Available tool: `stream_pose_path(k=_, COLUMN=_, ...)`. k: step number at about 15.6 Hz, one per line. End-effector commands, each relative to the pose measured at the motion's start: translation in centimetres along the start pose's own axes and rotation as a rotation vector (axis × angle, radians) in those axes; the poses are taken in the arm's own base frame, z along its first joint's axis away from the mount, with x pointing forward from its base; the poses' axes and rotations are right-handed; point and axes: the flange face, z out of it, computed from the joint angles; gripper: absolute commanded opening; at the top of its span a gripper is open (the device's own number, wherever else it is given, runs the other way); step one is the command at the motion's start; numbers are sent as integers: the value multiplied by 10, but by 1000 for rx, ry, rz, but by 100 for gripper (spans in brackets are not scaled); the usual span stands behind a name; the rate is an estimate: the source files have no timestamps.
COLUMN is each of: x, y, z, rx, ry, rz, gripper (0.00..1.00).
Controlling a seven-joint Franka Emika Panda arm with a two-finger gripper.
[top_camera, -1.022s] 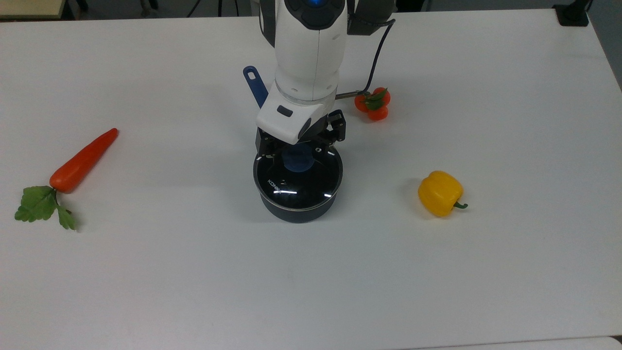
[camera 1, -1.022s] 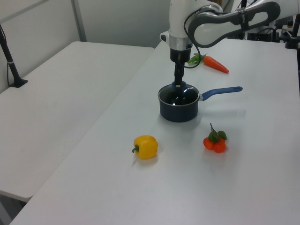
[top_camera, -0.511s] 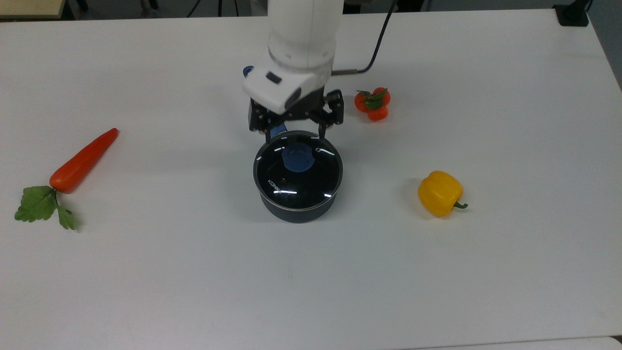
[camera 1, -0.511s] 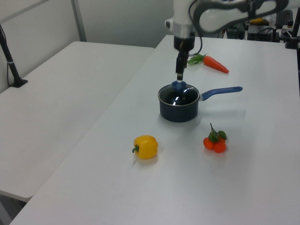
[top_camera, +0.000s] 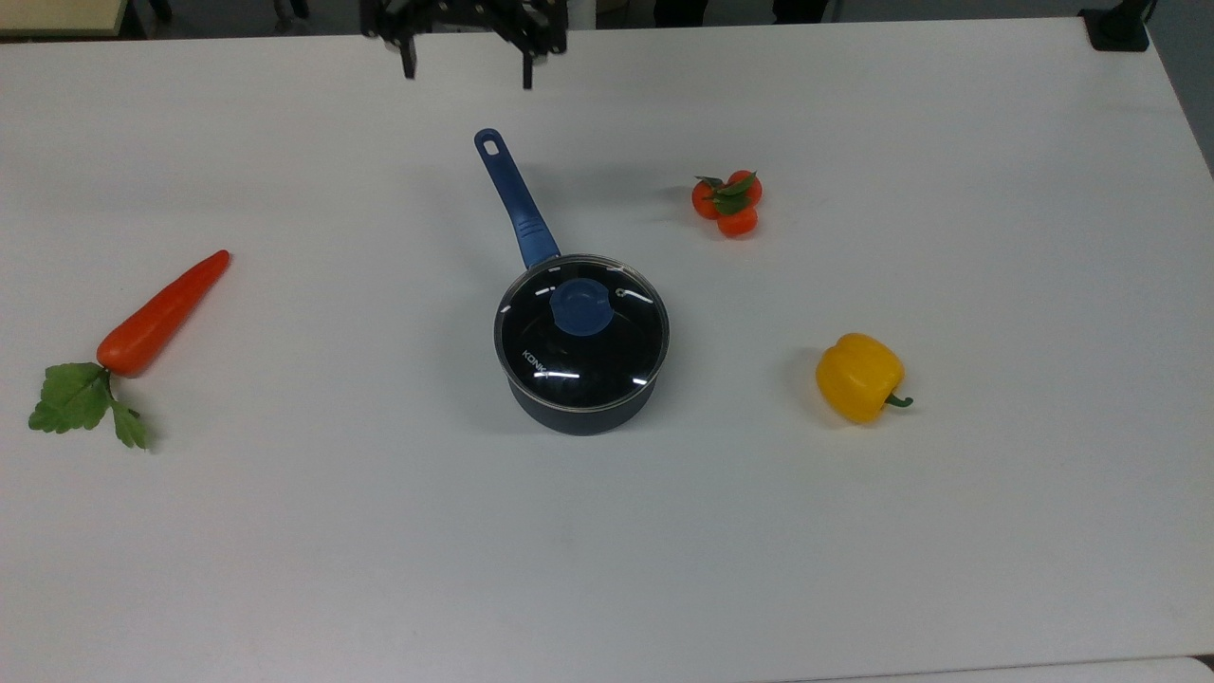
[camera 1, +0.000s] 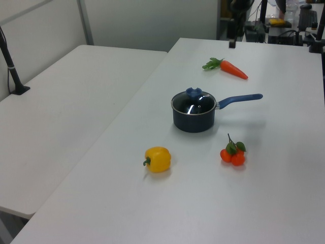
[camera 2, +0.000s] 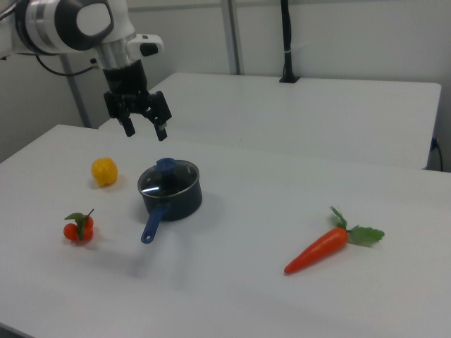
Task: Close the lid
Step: 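Open the gripper and raise it away from the lid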
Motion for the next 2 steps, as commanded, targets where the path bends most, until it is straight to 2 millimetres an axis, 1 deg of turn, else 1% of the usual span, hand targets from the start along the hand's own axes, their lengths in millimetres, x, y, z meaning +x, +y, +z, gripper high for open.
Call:
stream_pose_path(k=1, x=-23, y=3, z=0, rx=-7, ry=-14, rz=12, gripper=100)
stream_pose_path(k=2, x=-23, y=3, z=-1, rx=-7, ry=-17, rz=13, gripper=100)
